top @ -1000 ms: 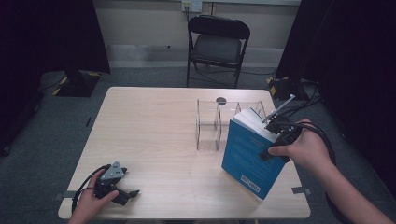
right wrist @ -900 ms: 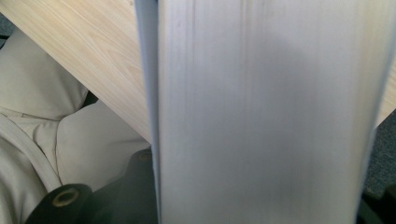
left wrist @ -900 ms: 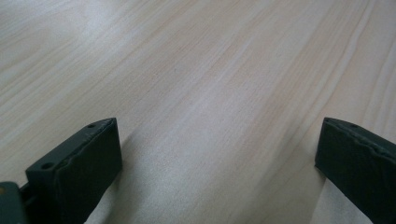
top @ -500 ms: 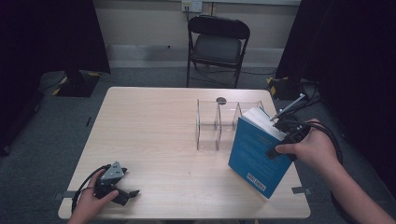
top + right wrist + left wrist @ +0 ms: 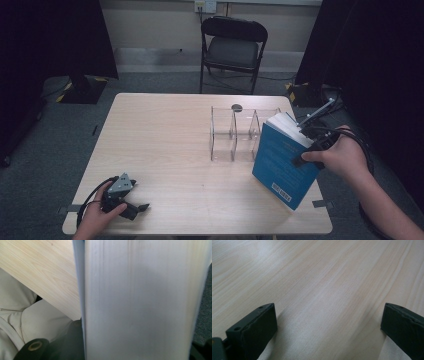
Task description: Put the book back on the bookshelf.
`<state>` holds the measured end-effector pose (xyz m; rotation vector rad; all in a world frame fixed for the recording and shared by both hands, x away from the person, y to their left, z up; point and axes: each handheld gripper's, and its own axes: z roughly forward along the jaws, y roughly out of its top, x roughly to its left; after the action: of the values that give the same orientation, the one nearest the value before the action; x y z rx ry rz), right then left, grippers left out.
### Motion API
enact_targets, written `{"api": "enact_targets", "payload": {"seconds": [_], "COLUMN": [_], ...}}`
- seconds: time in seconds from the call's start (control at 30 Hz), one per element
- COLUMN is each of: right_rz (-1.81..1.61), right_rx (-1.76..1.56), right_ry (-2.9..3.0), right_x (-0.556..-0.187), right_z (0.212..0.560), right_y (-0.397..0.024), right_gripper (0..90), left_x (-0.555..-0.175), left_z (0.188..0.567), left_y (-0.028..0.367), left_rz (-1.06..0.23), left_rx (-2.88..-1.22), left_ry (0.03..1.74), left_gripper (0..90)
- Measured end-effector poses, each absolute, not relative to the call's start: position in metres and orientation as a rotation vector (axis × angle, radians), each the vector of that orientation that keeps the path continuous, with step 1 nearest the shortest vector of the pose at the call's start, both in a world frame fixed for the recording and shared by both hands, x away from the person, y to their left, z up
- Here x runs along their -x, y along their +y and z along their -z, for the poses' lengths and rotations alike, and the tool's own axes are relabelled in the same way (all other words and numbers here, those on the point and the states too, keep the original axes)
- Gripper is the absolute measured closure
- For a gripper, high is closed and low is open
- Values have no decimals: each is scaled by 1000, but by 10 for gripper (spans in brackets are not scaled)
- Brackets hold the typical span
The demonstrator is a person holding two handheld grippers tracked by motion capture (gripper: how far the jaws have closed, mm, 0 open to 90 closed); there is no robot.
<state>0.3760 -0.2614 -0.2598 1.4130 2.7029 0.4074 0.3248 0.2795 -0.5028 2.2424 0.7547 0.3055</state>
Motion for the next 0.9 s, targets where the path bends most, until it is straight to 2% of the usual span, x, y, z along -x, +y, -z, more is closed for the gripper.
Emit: {"api": "enact_targets", "payload": {"seconds": [0.9], "right_rz": [-390], "right_rx": [-1505], "right_ry": [2621], "right_x": [-392], "right_z": [256], "right_y": [-269], "right_gripper": [616], "left_x": [-325], "left_z": [503], "left_y": [280], "left_rz": [-305], "left_rx": [-2243], "left_ry": [754], "left_gripper": [0]}}
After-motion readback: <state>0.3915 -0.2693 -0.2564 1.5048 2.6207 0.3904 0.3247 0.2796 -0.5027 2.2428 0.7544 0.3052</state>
